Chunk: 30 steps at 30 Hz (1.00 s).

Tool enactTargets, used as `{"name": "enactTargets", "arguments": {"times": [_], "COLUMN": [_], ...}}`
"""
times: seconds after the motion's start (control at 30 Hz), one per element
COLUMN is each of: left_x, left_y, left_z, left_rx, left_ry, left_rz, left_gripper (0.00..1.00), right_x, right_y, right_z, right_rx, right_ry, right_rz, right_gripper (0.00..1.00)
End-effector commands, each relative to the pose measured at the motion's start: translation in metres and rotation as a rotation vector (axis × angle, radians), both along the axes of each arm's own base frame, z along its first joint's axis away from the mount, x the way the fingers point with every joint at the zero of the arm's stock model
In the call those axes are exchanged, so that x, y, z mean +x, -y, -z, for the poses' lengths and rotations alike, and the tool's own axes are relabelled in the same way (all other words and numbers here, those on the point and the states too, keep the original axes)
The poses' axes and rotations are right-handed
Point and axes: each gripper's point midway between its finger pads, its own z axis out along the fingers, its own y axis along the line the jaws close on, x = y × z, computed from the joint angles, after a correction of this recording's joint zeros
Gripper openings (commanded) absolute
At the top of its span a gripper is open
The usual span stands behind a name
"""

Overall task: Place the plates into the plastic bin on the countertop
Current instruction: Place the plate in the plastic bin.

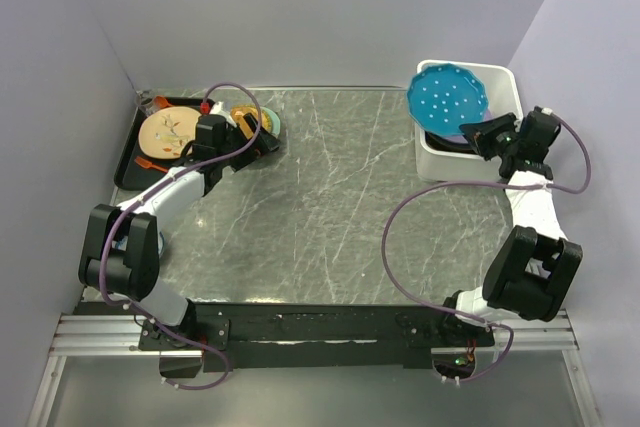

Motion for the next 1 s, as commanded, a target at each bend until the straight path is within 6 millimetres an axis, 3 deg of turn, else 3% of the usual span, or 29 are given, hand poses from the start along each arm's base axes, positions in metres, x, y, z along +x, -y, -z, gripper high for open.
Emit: {"name": "enactTargets", "arguments": {"times": [0.0, 0.47, 0.97], "left_x": [0.007, 0.006, 0.006], "left_y": [0.003, 0.003, 0.002], "left_z": [-0.015, -0.006, 0.0], "left_rx": [-0.001, 0.002, 0.017], "left_ry": [0.036, 0.017, 0.005], "left_rz": [0.001, 0.002, 0.004], "left_gripper": [0.99, 0.99, 0.99], "right_x": [0.003, -0.002, 0.021], "right_y": [0.005, 0.048, 0.07], "right_z": [-0.073, -0.055, -0.027], "right_rx": [-0.05, -0.083, -0.054], "right_ry": [0.265, 0.229, 0.164], "right_rz": [-0.015, 0.122, 0.178], "right_gripper": [0.02, 0.02, 0.04]}}
